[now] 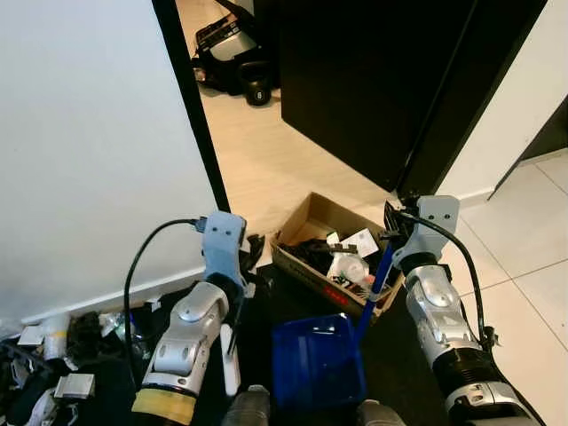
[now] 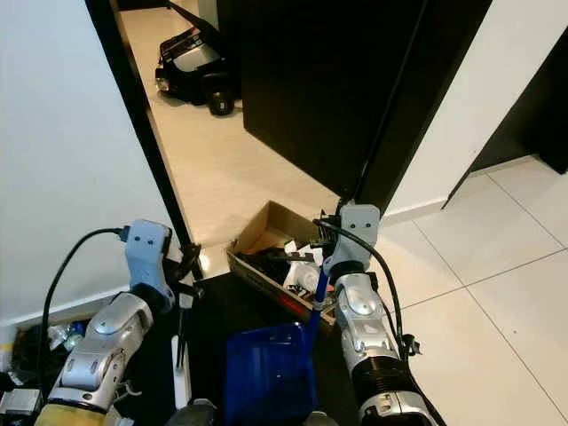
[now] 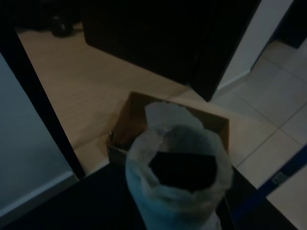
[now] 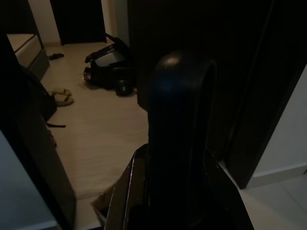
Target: Sweep floor
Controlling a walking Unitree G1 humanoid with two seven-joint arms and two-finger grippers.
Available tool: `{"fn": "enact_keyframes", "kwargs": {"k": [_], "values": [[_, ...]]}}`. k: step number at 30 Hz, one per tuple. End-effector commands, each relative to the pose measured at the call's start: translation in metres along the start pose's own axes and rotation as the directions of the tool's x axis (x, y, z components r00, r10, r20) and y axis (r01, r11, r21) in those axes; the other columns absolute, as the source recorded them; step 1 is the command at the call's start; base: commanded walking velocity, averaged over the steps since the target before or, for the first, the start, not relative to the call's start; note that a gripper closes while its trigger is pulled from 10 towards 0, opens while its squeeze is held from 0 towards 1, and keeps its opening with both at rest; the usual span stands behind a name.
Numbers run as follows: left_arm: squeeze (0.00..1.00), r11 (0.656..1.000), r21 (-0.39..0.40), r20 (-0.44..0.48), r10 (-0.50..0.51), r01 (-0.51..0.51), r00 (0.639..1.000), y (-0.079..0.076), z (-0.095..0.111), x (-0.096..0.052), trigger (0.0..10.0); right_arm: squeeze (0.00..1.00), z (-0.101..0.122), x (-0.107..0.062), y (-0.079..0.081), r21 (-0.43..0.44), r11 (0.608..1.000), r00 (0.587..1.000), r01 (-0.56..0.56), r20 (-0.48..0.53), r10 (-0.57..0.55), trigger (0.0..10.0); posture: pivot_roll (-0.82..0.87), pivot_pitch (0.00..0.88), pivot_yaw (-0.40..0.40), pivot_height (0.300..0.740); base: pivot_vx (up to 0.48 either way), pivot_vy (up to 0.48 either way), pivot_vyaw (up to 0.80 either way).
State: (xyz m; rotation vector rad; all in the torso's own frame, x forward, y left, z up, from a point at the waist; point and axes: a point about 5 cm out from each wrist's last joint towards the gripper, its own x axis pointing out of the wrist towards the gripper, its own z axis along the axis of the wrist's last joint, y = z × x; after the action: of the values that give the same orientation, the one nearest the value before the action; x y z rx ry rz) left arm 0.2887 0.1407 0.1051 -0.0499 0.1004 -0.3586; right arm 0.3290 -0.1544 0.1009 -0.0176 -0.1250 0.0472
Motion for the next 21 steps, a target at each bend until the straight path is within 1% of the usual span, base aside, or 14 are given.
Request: {"fn": "enact_keyframes", "kwargs": {"k": [1,3,6,7,8,9,12,15,16,17,18,19,21], "values": [[0.0,0.999,-0.032,0.037,0.02,-0.019,0.999,0.002,0.004,0.002,10.0,0.0,-0.001,-0.001,-0.003,-0.012,1.0,1.0,0.01,0.005,-0.01,10.0,0.13,0.061,0.018,0.74,0.0,0.0,0.0],[0.0,0.999,-0.048,0.048,0.014,-0.011,0.999,0.002,0.006,0.003,10.0,0.0,-0.003,-0.002,-0.003,-0.019,1.0,1.0,0.008,0.001,-0.008,10.0,0.13,0.071,0.021,0.74,0.0,0.0,0.0],[0.0,0.994,-0.042,0.051,-0.099,0.101,0.994,-0.004,0.013,0.004,10.0,0.0,-0.004,-0.004,0.001,-0.056,0.998,1.0,-0.005,0.008,0.006,10.0,0.14,0.088,0.038,0.74,0.0,0.0,0.0],[0.0,0.994,-0.042,0.051,-0.099,0.101,0.994,-0.004,0.013,0.004,10.0,0.0,-0.004,-0.004,0.001,-0.056,0.998,1.0,-0.005,0.008,0.006,10.0,0.14,0.088,0.038,0.74,0.0,0.0,0.0],[0.0,0.986,-0.024,0.054,-0.161,0.163,0.985,-0.006,0.02,0.005,10.0,0.0,-0.006,-0.006,0.003,-0.057,0.998,1.0,-0.003,0.01,0.003,10.0,0.15,0.093,0.05,0.74,0.0,0.0,0.0],[0.0,0.986,-0.024,0.054,-0.161,0.163,0.985,-0.006,0.02,0.005,10.0,0.0,-0.006,-0.006,0.003,-0.057,0.998,1.0,-0.003,0.01,0.003,10.0,0.15,0.093,0.05,0.74,0.0,0.0,0.0],[0.0,0.978,-0.037,0.073,-0.201,0.204,0.977,-0.007,0.033,0.009,10.0,0.0,-0.008,-0.008,0.003,-0.047,0.999,1.0,0.012,0.009,-0.012,10.0,0.15,0.101,0.069,0.74,0.0,0.0,0.0],[0.0,0.975,-0.047,0.082,-0.214,0.218,0.973,-0.009,0.037,0.01,10.0,0.0,-0.008,-0.008,0.002,-0.043,0.999,1.0,0.023,0.011,-0.023,10.0,0.15,0.105,0.076,0.74,0.0,0.0,0.0],[0.0,0.969,-0.032,0.08,-0.24,0.243,0.968,-0.014,0.038,0.011,10.0,0.0,-0.008,-0.009,0.0,-0.034,0.998,0.999,0.046,0.013,-0.046,10.0,0.15,0.099,0.081,0.74,0.0,0.0,0.0],[0.0,0.968,-0.016,0.074,-0.247,0.249,0.966,-0.016,0.037,0.011,10.0,0.0,-0.008,-0.009,-0.001,-0.031,0.998,0.999,0.053,0.014,-0.052,10.0,0.15,0.099,0.082,0.74,0.0,0.0,0.0],[0.0,0.968,-0.016,0.074,-0.247,0.249,0.966,-0.016,0.037,0.011,10.0,0.0,-0.008,-0.009,-0.001,-0.031,0.998,0.999,0.053,0.014,-0.052,10.0,0.15,0.099,0.082,0.74,0.0,0.0,0.0],[0.0,0.968,0.005,0.066,-0.25,0.25,0.966,-0.017,0.035,0.011,10.0,0.0,-0.008,-0.009,-0.002,-0.028,0.998,0.998,0.058,0.015,-0.057,10.0,0.15,0.102,0.083,0.74,0.0,0.0,0.0],[0.0,0.968,0.017,0.062,-0.251,0.25,0.966,-0.018,0.033,0.011,10.0,0.0,-0.007,-0.008,-0.003,-0.027,0.998,0.998,0.062,0.017,-0.061,10.0,0.15,0.102,0.081,0.74,0.0,0.0,0.0]]}}
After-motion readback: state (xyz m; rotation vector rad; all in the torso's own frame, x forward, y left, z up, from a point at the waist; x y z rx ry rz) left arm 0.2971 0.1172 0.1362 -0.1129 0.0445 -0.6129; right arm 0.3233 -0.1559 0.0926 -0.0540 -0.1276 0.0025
